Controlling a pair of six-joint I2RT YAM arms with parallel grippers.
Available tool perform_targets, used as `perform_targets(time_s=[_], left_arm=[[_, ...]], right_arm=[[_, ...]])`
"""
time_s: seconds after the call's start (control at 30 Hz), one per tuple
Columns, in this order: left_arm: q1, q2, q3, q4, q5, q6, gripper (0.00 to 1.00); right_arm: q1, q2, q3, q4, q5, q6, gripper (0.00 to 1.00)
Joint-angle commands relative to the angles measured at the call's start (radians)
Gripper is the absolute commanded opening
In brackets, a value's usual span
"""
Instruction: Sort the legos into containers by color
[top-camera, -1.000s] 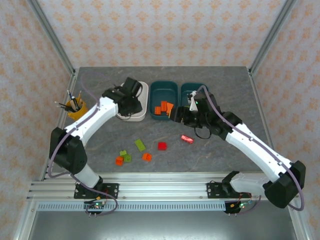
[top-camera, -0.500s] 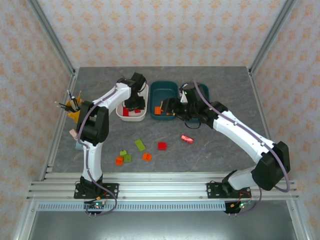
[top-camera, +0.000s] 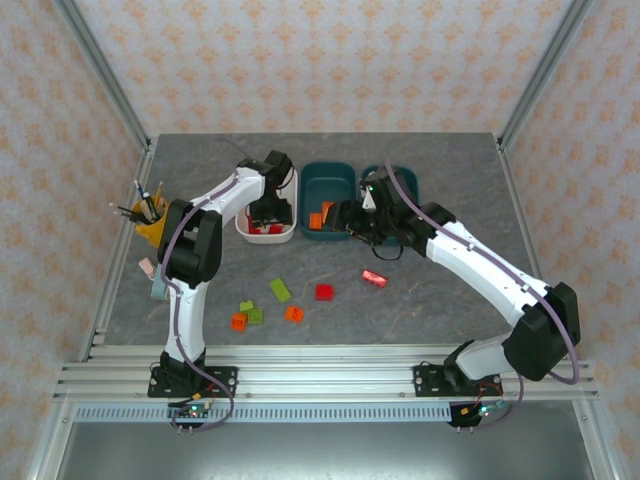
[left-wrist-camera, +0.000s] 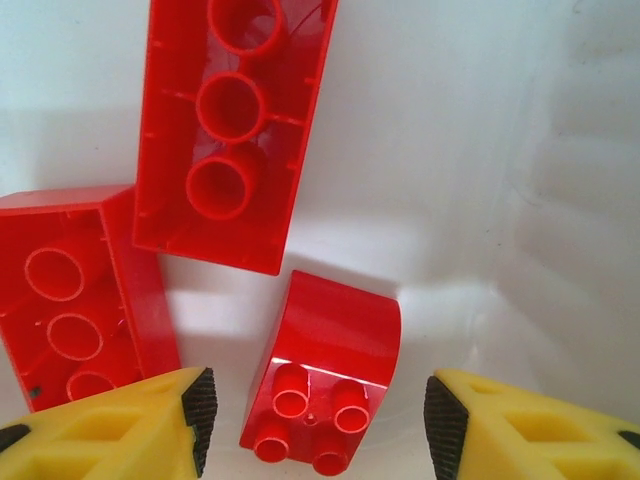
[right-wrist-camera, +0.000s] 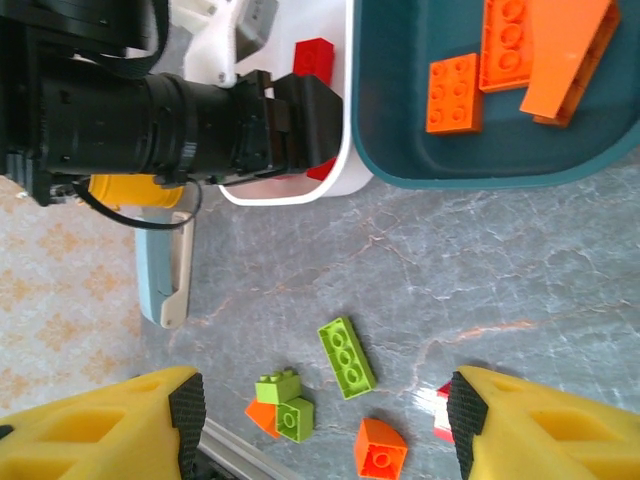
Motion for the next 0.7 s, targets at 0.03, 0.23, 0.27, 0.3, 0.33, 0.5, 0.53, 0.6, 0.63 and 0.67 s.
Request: perform_targets(time_s=[0.03,0.23,0.27,0.3,0.33,0.5,0.53,0.6,0.63,0.67], left_arm=[[0.005,-0.138,0.034,-0.053,-0.038,-0.032,0.65],[0.004,-0.388,-0.032,-0.065,-0.097,-0.114,0.72],[0.004,-0.449,-0.071,-0.055,-0.098,-0.156,0.73],[0.003,-0.503,-0.105,-0.047,-0.096,-0.170,0.74],[0.002,-0.570,-0.154,-0.041,-0.095,-0.190,0.75],[-0.014,-0.926,-0.420,-0.028,-0.104,-0.269,0.79],[-0.014,-1.008,-0.478,-0.036,-0.104,-0.288,0.80],[-0.016,-1.157,-0.571,-0.059,-0.103,-0.319,0.83],[-0.016,-1.234,-0.615,-0.076,-0.101,-0.332,0.83],[-0.015,-1.305,-0.652,-0.096,-0.099,-0.344,0.84]], right_arm=[[-0.004,0.000,0.067,-0.083,0.062,-0.079,0.66],[0.077,0.043,0.142,-0.165,0.131,-0.193,0.65],[0.110,0.062,0.158,-0.180,0.148,-0.215,0.65],[0.141,0.078,0.170,-0.189,0.164,-0.231,0.65],[0.180,0.104,0.181,-0.196,0.181,-0.247,0.65],[0.353,0.264,0.240,-0.231,0.261,-0.285,0.65],[0.380,0.309,0.256,-0.236,0.275,-0.289,0.65],[0.427,0.390,0.300,-0.256,0.299,-0.297,0.66],[0.448,0.436,0.328,-0.272,0.319,-0.298,0.66],[0.463,0.483,0.362,-0.294,0.338,-0.293,0.67]])
